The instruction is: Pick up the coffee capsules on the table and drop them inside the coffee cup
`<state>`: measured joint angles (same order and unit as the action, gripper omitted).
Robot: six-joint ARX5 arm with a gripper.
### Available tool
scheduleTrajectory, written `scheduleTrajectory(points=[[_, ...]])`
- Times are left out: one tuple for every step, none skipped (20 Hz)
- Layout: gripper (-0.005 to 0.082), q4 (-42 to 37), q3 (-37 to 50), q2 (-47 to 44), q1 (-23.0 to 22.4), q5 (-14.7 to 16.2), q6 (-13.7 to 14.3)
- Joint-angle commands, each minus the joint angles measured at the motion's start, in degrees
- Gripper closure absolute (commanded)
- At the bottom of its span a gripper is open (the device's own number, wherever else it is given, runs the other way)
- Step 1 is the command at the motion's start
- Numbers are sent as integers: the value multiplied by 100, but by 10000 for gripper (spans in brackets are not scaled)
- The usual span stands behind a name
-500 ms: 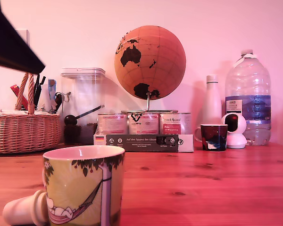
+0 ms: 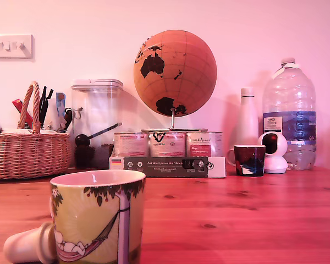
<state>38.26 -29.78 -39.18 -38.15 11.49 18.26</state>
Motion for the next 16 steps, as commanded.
scheduleTrajectory(points=[[165,50,-2,-37,17,4,247],[165,76,-2,-68,17,7,247],[165,85,-2,-96,17,2,481],[165,76,-2,-144,17,2,588],[165,70,-2,-192,17,2,595],[165,74,-2,-262,17,2,673],[165,79,-2,-345,17,7,739],[165,74,-2,-422,22,9,774],[165,66,-2,-505,37,17,774],[165,59,-2,-588,81,72,839],[165,55,-2,-658,138,146,933],[165,28,-2,-721,216,236,942],[165,-26,-2,-782,295,319,1064],[165,-114,-2,-822,372,407,1099],[165,-188,-2,-866,444,505,1187],[165,-256,-2,-920,525,579,1198]])
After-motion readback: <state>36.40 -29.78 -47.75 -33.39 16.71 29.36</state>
